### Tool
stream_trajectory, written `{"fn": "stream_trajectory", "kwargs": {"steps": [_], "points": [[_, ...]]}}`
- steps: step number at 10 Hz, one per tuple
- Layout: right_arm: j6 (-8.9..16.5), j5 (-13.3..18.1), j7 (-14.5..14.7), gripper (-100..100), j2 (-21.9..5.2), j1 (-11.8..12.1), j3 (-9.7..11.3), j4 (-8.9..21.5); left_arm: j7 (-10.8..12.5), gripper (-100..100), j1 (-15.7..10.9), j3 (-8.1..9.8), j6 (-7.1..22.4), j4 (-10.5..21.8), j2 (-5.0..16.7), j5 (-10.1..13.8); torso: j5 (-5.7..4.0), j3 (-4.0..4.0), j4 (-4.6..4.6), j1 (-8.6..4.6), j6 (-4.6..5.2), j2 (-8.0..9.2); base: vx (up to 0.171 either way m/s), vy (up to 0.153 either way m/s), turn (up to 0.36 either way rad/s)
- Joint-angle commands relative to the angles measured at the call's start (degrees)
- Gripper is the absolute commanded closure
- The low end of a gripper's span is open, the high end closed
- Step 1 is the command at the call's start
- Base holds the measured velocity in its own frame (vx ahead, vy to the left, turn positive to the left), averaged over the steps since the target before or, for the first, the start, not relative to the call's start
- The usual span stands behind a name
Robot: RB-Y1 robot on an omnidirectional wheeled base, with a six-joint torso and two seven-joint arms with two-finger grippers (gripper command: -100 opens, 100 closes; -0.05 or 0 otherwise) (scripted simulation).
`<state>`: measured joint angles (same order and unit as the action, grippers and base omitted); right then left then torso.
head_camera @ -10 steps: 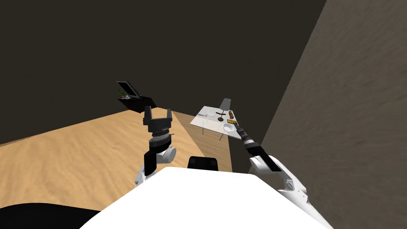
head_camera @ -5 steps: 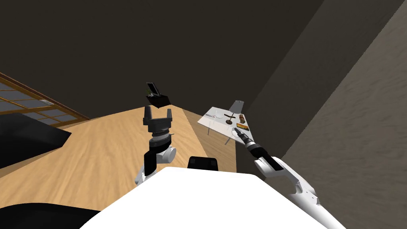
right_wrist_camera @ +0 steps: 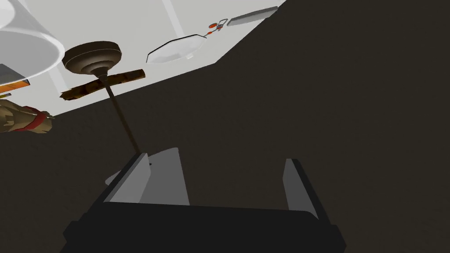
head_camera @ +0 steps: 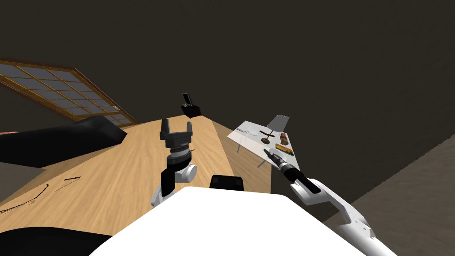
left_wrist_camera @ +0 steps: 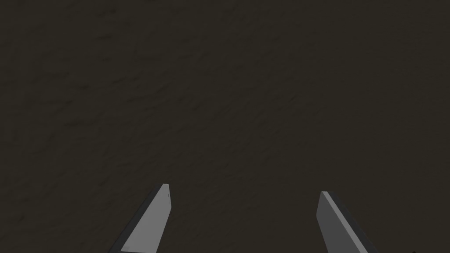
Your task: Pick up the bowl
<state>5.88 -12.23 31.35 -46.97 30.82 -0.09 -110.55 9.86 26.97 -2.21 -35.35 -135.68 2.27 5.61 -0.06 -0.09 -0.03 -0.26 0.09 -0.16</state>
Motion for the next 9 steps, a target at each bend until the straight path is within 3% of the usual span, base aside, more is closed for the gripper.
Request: {"fn": "stream_trajectory", "kwargs": {"steps": [1, 2, 4, 5, 7, 9], "points": [[2.79, -0.10, 2.44, -100, -1.92, 0.71, 0.94, 2.17, 0.00, 0, 0.00, 0.00, 0.00, 0.00, 0.00, 0.00, 0.00, 0.00, 0.00, 0.00, 0.00, 0.00, 0.025, -0.005, 0.394], [2.79, -0.10, 2.44, -100, -1.92, 0.71, 0.94, 2.17, 0.00, 0, 0.00, 0.00, 0.00, 0.00, 0.00, 0.00, -0.01, -0.02, -0.01, -0.03, -0.03, -0.04, 0.021, -0.014, 0.158], [6.93, -0.38, 5.73, -100, -5.02, 3.12, 2.01, 4.20, 0.00, 0, 0.00, 0.00, 0.00, 0.00, 0.00, 0.00, 0.00, -0.02, -0.01, -0.05, -0.01, -0.05, 0.043, -0.024, 0.352], [7.39, -0.38, 6.25, -100, -5.02, 3.12, 2.01, 4.20, 0.00, 0, 0.00, 0.00, 0.00, 0.00, 0.00, 0.00, -0.04, -0.07, -0.03, -0.11, -0.01, -0.12, 0.044, -0.028, 0.206], [10.97, -0.58, 9.80, -100, -7.68, 5.78, 3.20, 6.10, 0.00, 0, 0.00, 0.00, 0.00, 0.00, 0.00, 0.00, -0.02, -0.07, -0.03, -0.06, 0.00, -0.12, 0.055, -0.031, 0.388], [13.66, -0.66, 11.60, -100, -8.84, 7.18, 3.82, 6.99, 0.00, 0, 0.02, 0.01, 0.00, 0.00, 0.01, 0.00, -0.04, -0.09, -0.04, -0.14, 0.09, -0.15, 0.049, -0.040, 0.118]]}}
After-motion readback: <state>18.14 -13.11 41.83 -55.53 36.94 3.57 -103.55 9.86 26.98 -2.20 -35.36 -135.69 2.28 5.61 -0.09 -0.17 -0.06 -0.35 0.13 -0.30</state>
